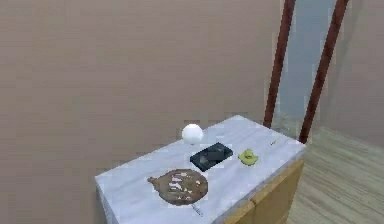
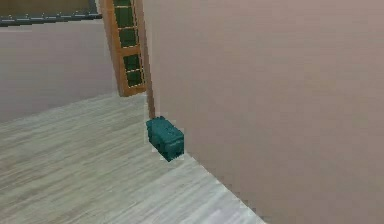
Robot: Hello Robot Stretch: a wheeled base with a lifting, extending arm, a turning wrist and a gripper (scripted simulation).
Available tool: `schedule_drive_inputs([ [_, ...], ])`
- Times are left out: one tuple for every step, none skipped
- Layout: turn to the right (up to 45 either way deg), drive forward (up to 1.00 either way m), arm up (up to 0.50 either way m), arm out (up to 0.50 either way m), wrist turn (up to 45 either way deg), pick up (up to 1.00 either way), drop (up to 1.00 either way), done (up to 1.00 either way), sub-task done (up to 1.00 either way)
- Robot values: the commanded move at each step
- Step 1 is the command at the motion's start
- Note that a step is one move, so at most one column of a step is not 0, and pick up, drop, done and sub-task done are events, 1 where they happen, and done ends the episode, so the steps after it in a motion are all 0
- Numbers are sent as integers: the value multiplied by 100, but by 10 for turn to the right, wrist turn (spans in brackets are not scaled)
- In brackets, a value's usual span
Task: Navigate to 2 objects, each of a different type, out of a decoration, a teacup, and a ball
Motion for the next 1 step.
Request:
schedule_drive_inputs([
  [0,0,0,0,0,0,0,100,0],
])
